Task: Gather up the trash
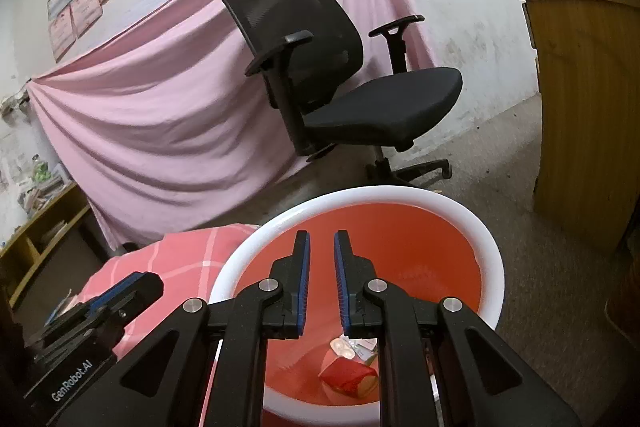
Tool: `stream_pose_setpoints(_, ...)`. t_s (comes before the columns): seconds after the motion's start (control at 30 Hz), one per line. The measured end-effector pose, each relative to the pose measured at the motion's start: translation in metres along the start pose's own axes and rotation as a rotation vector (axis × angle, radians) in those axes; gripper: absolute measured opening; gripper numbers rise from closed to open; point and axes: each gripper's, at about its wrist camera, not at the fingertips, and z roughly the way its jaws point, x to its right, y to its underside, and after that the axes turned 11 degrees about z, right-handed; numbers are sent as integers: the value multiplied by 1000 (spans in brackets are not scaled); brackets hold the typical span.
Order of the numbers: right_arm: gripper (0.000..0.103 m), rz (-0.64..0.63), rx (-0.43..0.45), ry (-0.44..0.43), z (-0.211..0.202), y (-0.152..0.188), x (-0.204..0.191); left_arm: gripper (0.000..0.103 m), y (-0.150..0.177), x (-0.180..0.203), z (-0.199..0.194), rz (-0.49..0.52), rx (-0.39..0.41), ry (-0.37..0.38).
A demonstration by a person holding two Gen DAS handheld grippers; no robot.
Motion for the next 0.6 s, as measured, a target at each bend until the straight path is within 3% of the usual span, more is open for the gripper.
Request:
stream_pose_setpoints(0.07, 14, -5, 3, -1, -1, 1, -1, 17, 0, -1, -3, 2, 2, -7)
stream_pose_setpoints(0.17, 29, -16, 12, -12, -4, 2, -5, 17, 1, -3, -10, 4, 8, -19)
stream_pose_setpoints(0.37, 29, -52, 41, -18, -10, 6, -14, 18, 2, -9, -27, 9, 17, -52)
stream_pose_setpoints(0.43, 31, -61, 52, -21, -13, 8, -17, 29, 4, -13, -35, 3, 25, -65)
stream_pose_setpoints(0.5, 44, -67, 69, -25, -16, 9, -19, 36, 6, -16, -43, -10, 39, -74)
stream_pose_setpoints(0.6, 59, -76, 108, -35, -25, 11, -23, 37, 8, -21, -55, -19, 43, -108)
